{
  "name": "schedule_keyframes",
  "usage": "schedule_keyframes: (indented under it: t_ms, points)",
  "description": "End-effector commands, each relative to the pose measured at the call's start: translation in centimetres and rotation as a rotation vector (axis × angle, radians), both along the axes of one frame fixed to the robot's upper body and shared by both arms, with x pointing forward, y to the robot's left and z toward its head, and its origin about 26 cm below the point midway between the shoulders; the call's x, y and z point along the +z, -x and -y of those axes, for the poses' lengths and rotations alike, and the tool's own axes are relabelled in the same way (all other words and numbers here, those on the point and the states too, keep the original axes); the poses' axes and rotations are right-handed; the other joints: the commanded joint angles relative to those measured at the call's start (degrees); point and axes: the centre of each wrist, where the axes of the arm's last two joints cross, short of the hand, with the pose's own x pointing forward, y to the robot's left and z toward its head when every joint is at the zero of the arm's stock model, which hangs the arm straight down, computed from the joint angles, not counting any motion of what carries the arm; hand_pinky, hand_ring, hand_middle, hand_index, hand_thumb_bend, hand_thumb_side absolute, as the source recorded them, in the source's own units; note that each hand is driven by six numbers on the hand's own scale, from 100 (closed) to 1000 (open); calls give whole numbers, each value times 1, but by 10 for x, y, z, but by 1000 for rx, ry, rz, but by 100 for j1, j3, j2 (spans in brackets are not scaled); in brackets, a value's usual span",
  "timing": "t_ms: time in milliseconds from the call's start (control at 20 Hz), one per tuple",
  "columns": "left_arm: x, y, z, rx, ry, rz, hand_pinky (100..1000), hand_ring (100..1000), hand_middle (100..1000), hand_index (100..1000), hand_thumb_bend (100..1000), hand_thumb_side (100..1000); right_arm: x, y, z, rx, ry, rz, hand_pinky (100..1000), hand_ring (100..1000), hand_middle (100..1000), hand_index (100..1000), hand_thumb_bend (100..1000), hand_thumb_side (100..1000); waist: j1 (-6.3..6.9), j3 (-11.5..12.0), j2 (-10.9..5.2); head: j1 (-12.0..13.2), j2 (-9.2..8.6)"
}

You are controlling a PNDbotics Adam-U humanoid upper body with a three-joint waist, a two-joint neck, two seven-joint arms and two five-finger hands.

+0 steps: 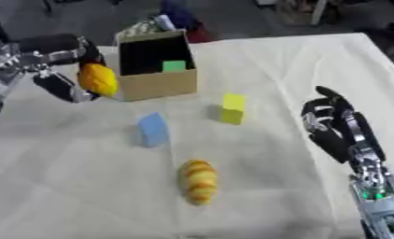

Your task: Pick up objects on the table and place them in the box.

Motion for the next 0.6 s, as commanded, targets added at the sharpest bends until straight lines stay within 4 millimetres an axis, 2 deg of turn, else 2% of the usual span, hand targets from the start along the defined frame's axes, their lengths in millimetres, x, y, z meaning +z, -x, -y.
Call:
schedule_keyframes:
  t_ms: [50,150,350,600]
  points:
    - [15,-16,4,74,35,79,573,478,464,662,282,127,4,-1,-1,19,1,9,561,649,692,923,100,578,80,-58,-164,22,26]
    - [12,-31,14,127,43,116,583,486,463,668,294,126,3,-1,-4,34,0,5,562,649,692,923,100,579,78,-148,-153,27,26]
    - [-13,-55,25,266,67,172,591,488,464,674,287,122,6,-4,-13,81,1,7,561,649,692,923,100,579,70,-428,-102,74,26]
    - [-35,-69,30,418,79,270,624,514,486,696,311,122,6,-5,-19,123,1,-7,562,650,693,923,100,583,55,-724,-50,82,26]
